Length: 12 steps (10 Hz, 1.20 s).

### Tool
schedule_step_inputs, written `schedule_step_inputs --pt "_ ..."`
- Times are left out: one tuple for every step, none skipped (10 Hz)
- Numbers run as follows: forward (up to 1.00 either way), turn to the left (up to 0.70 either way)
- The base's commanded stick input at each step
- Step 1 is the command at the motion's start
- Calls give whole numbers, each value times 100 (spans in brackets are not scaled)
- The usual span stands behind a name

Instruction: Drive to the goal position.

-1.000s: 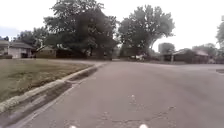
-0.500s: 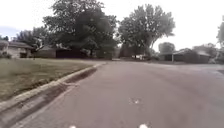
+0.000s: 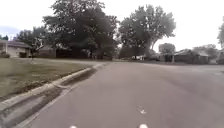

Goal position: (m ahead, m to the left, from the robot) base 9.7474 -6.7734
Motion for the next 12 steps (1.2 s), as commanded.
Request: schedule_step_inputs --pt "50 0" --pt "50 0" --pt "50 0" --pt "50 0" --pt "50 0" --pt "50 0" --pt "50 0" --pt "50 0" --pt "50 0" --pt "50 0" --pt "50 0" --pt "50 0"
